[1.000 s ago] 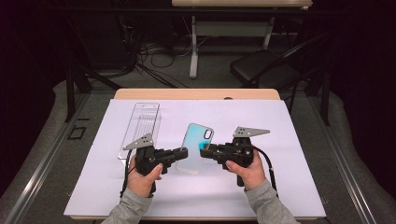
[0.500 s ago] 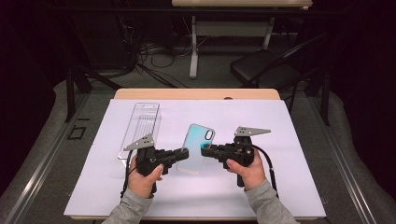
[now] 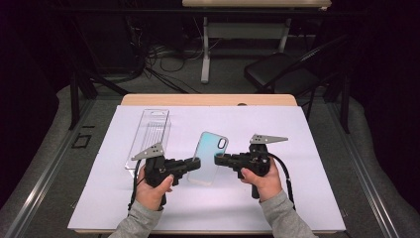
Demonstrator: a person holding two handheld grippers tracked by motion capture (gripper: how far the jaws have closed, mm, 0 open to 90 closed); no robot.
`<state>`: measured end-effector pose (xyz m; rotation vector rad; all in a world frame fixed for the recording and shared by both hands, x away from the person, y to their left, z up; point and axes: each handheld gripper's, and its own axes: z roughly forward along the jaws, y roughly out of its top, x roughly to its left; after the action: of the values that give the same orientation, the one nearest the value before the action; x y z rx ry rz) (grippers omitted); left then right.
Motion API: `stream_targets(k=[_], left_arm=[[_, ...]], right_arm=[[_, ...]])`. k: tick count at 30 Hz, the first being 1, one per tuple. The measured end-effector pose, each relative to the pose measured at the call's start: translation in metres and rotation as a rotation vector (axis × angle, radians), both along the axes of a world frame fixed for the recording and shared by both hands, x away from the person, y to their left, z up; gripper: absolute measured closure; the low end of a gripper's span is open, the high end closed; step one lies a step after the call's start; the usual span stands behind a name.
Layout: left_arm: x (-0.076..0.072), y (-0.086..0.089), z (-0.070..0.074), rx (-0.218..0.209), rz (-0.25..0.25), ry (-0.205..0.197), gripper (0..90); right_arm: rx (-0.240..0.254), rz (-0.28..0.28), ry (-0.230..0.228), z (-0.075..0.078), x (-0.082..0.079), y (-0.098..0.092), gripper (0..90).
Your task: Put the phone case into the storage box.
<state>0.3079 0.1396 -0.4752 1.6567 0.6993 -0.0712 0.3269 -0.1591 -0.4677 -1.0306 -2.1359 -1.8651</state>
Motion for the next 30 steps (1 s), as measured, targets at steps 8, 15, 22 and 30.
stream_targets(k=[8,15,22,30], left_arm=[[-0.0001,-0.0004,-0.0003,0.000,-0.002,0.000,81.8],[0.0004,-0.0003,-0.0007,0.000,-0.001,0.001,81.8],[0.0002,0.0000,-0.0005,0.001,-0.001,-0.001,81.8],[0.0008,0.0004,-0.0010,0.004,0.001,-0.002,81.8]], right_arm=[[0.005,-0.002,0.010,-0.0005,0.0002,-0.0004,79.4],[0.015,0.000,0.015,-0.0010,0.0006,-0.0010,80.4],[0.027,0.001,0.021,-0.0013,0.0005,-0.0011,81.0],[0.043,0.000,0.041,-0.0035,0.0011,-0.0014,81.5]])
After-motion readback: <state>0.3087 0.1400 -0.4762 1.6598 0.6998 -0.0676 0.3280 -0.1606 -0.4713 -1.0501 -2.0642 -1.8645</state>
